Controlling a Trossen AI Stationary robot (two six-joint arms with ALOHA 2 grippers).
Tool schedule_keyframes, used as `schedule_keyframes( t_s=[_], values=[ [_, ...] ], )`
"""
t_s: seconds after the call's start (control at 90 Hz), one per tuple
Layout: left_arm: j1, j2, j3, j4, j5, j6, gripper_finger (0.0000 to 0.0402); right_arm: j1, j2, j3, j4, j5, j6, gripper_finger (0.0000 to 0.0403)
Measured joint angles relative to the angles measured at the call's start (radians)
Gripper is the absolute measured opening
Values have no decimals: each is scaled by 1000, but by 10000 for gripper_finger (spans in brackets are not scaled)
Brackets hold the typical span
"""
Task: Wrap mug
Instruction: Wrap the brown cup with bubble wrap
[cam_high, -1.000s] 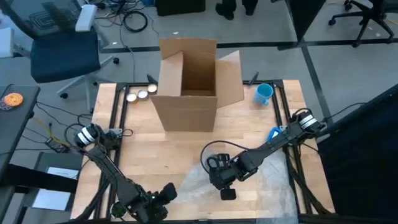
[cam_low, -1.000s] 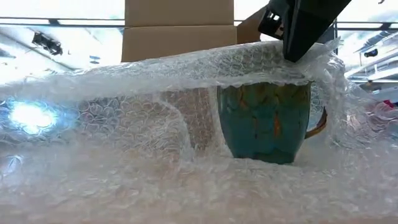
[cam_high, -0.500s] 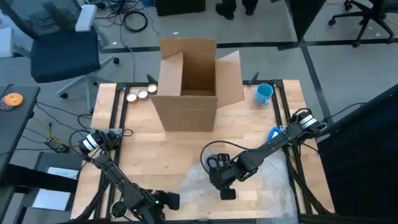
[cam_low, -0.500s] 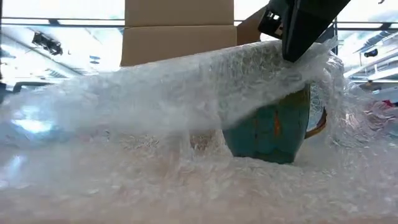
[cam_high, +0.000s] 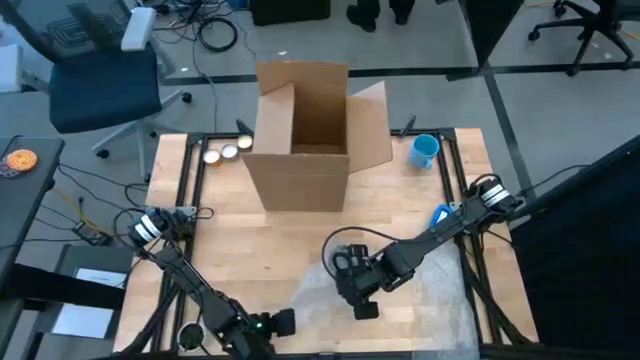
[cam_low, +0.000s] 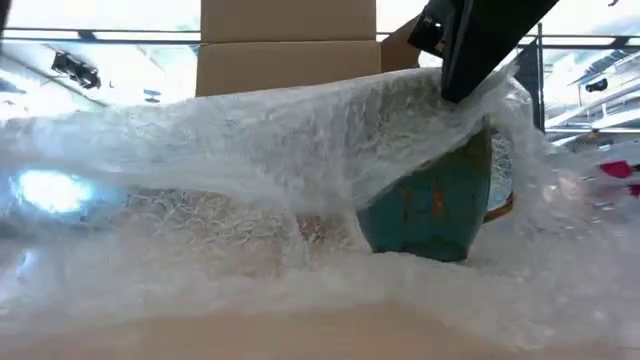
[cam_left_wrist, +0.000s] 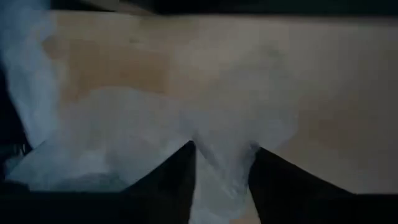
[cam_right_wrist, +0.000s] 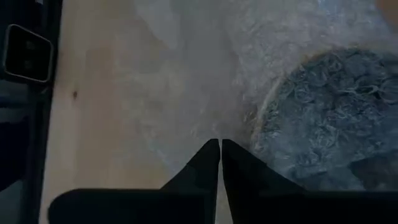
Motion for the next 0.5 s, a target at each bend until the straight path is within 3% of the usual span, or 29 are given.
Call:
schedule_keyframes(
  t_s=[0.167, 0.5],
  values=[
    [21, 0, 0, 97, -10, -87, 7, -4, -7, 0, -3, -9, -2, 0],
    [49, 0, 0, 273, -68, -113, 1, 9, -26, 0, -31, -15, -3, 0]
  ],
)
